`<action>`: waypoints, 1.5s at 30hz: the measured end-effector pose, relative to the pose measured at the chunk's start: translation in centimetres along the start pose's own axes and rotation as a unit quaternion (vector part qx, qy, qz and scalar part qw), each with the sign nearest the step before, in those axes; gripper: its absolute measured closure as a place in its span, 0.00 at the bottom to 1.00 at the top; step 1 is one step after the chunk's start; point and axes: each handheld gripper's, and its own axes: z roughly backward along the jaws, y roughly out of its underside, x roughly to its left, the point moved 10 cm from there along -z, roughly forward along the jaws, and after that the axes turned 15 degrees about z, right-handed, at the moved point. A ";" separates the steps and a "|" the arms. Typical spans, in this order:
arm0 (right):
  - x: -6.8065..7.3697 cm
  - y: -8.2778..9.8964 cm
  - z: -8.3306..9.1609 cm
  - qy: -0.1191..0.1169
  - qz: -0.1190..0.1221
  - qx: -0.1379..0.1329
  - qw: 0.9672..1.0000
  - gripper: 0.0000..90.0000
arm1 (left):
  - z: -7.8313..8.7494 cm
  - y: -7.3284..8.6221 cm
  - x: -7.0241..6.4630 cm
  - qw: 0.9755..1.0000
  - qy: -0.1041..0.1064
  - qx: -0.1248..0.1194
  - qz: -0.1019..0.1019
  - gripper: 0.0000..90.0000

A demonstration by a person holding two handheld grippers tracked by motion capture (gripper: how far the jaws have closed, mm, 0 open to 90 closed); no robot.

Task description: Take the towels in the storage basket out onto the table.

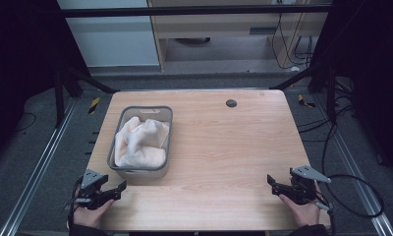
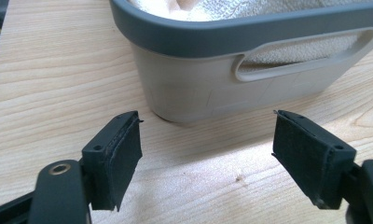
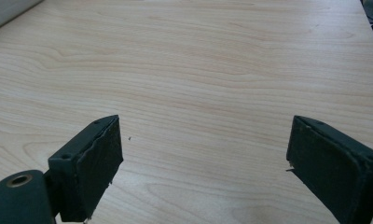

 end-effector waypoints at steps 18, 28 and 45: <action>-0.5 0.5 0.1 0.014 0.016 0.004 1.000 0.12 | 1.8 -2.1 -1.6 0.999 0.018 -0.034 0.002 0.26; -0.2 0.5 0.2 0.011 0.020 0.006 1.000 0.12 | 2.7 -3.1 -2.7 0.999 0.027 -0.047 -0.002 0.27; -0.1 0.6 -0.1 0.012 0.024 0.012 1.000 0.13 | 4.3 -5.3 -3.4 0.997 0.035 -0.066 -0.015 0.25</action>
